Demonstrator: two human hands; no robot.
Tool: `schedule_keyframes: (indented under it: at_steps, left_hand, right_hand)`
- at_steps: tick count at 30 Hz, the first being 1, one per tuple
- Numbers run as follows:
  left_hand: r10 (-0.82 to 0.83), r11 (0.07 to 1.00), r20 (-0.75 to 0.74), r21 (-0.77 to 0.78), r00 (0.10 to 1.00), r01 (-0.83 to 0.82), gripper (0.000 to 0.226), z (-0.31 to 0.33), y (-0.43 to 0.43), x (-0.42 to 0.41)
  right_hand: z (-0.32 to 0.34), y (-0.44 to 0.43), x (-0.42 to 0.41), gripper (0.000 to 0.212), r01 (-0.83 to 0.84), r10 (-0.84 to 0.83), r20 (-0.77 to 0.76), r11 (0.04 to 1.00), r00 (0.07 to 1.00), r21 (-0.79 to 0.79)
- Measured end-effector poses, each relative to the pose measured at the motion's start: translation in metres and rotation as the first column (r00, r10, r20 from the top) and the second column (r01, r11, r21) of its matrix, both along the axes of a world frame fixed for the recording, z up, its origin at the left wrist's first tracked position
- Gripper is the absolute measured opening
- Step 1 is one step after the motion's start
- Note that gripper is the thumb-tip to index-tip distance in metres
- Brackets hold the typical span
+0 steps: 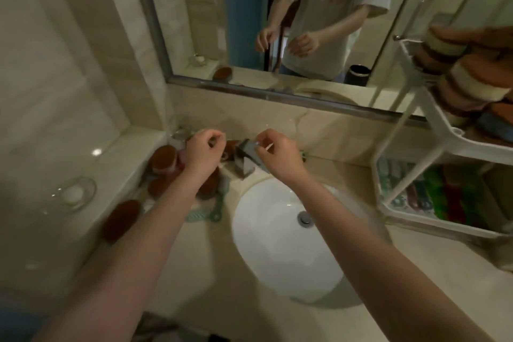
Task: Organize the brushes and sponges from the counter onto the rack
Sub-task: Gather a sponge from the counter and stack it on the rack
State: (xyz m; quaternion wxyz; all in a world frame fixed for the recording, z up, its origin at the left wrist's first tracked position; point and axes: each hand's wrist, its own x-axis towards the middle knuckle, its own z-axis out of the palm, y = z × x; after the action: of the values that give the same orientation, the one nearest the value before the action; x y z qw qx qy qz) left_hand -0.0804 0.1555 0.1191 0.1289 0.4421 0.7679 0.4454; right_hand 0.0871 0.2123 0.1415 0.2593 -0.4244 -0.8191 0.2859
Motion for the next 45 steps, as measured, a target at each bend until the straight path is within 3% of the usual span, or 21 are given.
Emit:
schedule_keyframes:
  at_steps: [5, 12, 16, 20, 23, 26, 34, 37, 41, 45]
  left_hand:
    - [0.103, 0.989, 0.032, -0.112, 0.994, -0.099, 0.015, -0.030, -0.045, -0.081]
    - [0.213, 0.908, 0.041, -0.378, 0.976, -0.182, 0.033, -0.074, -0.102, -0.150]
    - [0.205, 0.831, -0.013, -0.526, 0.979, -0.182, 0.043, -0.097, -0.126, -0.166]
    - [0.119, 0.736, -0.161, -0.648, 0.980, -0.195, 0.046, -0.114, -0.139, -0.173]
    - [0.050, 0.705, -0.261, -0.674, 0.964, -0.219, 0.052, -0.121, -0.139, -0.171]
    - [0.023, 0.687, -0.253, -0.699, 0.967, -0.199, 0.059, -0.130, -0.136, -0.171]
    - [0.023, 0.654, -0.300, -0.717, 0.954, -0.242, 0.051, -0.133, -0.128, -0.168]
    - [0.011, 0.650, -0.279, -0.728, 0.960, -0.219, 0.055, -0.136, -0.127, -0.165]
    - [0.054, 0.634, -0.196, -0.751, 0.979, -0.185, 0.061, -0.138, -0.128, -0.165]
    - [0.058, 0.652, -0.164, -0.741, 0.985, -0.162, 0.061, -0.133, -0.129, -0.168]
  right_hand:
    - [-0.037, -0.019, -0.082, 0.023, -0.032, 0.050, 0.105, 0.986, 0.993, -0.165]
    - [-0.098, -0.030, -0.155, 0.024, -0.001, 0.076, 0.211, 0.942, 0.974, -0.337]
    - [-0.122, -0.023, -0.180, 0.022, 0.064, 0.063, 0.325, 0.929, 0.944, -0.365]
    - [-0.136, -0.017, -0.199, 0.041, 0.104, 0.056, 0.430, 0.935, 0.901, -0.339]
    - [-0.138, -0.012, -0.212, 0.045, 0.151, 0.057, 0.488, 0.914, 0.871, -0.375]
    - [-0.141, -0.008, -0.222, 0.037, 0.176, 0.067, 0.515, 0.895, 0.855, -0.410]
    - [-0.140, 0.001, -0.228, 0.027, 0.218, 0.040, 0.474, 0.852, 0.879, -0.476]
    - [-0.135, 0.004, -0.229, 0.038, 0.203, 0.053, 0.539, 0.891, 0.841, -0.405]
    - [-0.133, 0.012, -0.227, 0.056, 0.213, 0.069, 0.504, 0.850, 0.861, -0.482]
    - [-0.131, 0.014, -0.220, 0.035, 0.254, 0.025, 0.447, 0.793, 0.894, -0.553]
